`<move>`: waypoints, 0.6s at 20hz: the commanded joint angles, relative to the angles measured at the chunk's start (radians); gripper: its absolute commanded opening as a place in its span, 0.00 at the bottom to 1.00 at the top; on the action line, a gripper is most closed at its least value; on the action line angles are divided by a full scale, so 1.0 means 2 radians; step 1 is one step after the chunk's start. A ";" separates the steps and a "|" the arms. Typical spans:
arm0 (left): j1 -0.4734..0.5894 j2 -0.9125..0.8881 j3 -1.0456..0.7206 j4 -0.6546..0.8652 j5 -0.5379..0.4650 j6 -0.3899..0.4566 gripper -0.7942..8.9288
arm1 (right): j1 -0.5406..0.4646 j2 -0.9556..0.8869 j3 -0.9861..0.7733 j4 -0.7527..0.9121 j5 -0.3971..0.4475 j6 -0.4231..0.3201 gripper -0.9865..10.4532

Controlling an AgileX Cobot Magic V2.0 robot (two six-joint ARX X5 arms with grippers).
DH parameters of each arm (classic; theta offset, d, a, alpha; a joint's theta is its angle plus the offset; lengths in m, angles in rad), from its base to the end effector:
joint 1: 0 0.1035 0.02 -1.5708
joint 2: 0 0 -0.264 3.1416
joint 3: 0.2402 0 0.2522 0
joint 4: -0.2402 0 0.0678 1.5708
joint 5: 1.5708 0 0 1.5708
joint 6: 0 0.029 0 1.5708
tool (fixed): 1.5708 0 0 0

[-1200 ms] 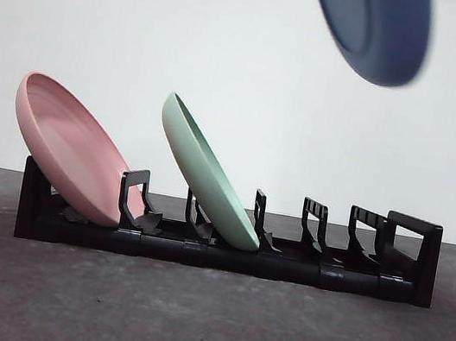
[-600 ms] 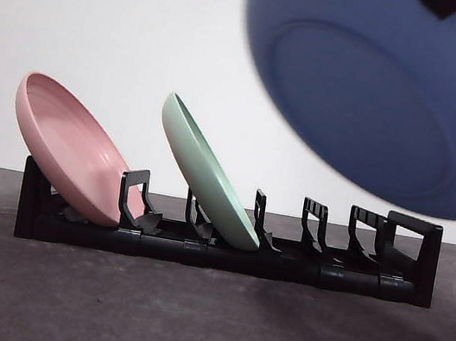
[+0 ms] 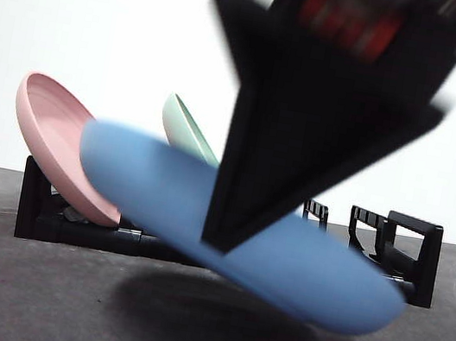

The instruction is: Place the plate

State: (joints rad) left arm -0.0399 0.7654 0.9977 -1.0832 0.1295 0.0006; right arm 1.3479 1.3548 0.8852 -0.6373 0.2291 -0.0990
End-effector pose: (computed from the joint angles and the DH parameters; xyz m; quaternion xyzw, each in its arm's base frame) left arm 0.1176 -0.0084 0.3286 -0.0182 0.4123 -0.0772 0.9076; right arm 0.0621 0.2443 0.2181 -0.4080 0.3477 0.4692 0.7017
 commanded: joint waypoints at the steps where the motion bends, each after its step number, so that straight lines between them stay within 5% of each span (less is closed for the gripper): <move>1: -0.001 0.002 0.012 0.003 0.001 0.006 0.46 | -0.007 0.030 0.005 0.020 0.002 -0.014 0.10; 9: -0.001 0.002 0.012 0.003 0.001 0.007 0.46 | -0.042 0.095 0.005 0.060 -0.039 -0.036 0.11; 12: -0.001 0.002 0.012 0.003 0.001 0.007 0.46 | -0.044 0.104 0.005 0.067 -0.039 -0.035 0.22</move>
State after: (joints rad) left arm -0.0399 0.7654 0.9977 -1.0836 0.1295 0.0078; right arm 1.2491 1.5463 0.8852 -0.5117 0.1516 -0.1684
